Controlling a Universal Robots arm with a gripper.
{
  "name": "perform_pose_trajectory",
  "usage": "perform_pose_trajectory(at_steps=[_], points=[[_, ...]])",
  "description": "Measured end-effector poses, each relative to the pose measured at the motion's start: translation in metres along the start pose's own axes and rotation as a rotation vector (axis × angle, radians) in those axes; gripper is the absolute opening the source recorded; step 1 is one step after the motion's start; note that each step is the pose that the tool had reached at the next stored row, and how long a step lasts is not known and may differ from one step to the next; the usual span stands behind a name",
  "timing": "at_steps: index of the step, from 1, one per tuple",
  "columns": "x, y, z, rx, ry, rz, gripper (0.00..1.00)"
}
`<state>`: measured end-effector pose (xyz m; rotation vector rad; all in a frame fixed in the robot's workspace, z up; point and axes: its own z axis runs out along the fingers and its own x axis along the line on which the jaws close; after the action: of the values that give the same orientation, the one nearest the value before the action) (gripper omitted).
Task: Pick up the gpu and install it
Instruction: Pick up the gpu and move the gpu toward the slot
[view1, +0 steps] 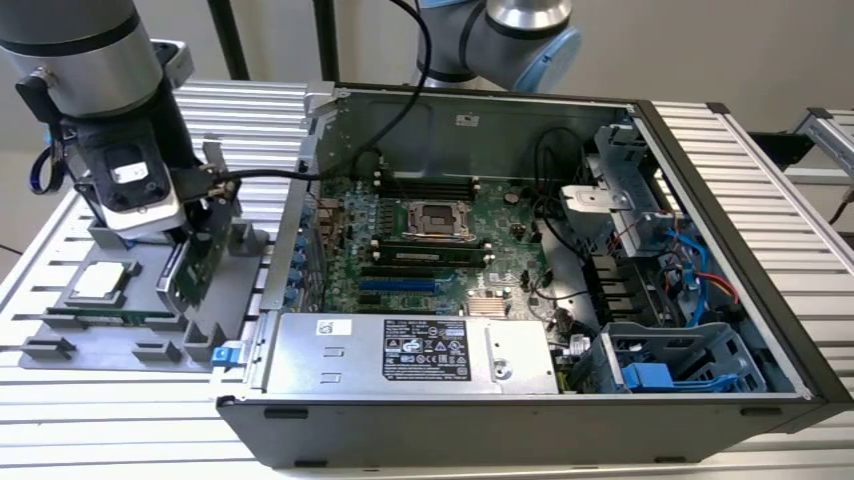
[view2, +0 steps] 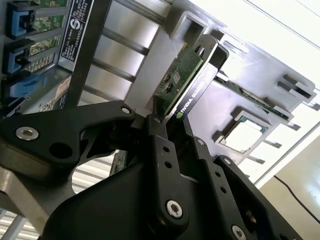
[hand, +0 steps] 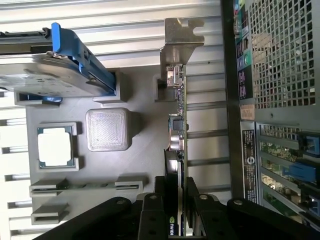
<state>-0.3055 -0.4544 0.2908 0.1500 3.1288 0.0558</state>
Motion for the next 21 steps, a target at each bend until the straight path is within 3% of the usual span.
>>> perform_pose_trajectory(at_steps=[21], points=[[-0.0002,0.0008,-0.0224,0.0,0.0,0.0,0.0]])
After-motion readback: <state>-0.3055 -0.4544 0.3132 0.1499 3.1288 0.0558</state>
